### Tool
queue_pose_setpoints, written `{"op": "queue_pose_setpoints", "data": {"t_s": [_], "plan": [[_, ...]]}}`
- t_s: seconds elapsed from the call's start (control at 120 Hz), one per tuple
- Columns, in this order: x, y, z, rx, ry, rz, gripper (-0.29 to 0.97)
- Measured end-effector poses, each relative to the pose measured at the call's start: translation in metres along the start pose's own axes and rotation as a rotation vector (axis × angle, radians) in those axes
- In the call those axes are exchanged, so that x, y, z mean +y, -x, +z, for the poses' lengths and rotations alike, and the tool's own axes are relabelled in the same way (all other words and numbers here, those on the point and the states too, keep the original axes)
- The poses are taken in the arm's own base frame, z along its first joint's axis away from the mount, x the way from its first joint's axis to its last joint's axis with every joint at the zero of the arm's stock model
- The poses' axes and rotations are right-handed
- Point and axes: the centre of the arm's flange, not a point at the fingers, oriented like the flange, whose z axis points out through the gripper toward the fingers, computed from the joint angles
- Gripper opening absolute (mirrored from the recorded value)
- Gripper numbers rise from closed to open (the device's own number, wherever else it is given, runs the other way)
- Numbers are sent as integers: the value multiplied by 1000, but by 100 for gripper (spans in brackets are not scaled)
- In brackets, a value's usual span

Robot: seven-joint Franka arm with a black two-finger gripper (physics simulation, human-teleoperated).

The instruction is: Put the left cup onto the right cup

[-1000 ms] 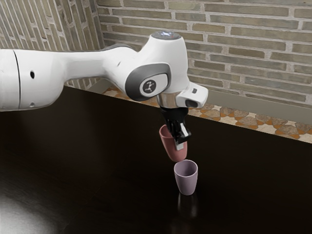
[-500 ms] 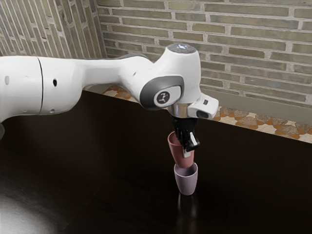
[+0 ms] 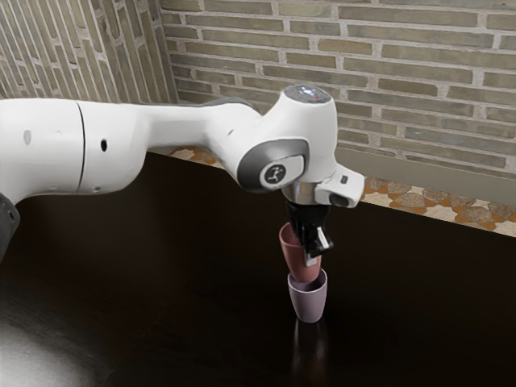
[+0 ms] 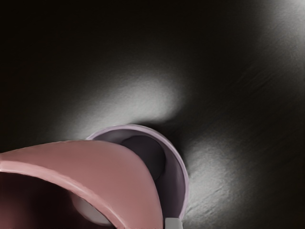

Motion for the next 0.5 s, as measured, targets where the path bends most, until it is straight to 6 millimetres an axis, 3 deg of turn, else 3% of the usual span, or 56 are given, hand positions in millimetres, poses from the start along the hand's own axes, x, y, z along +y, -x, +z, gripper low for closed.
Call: {"op": "queue_pose_setpoints", "data": {"t_s": [0.5], "plan": [[12, -1, 9, -11, 13, -1, -10]]}}
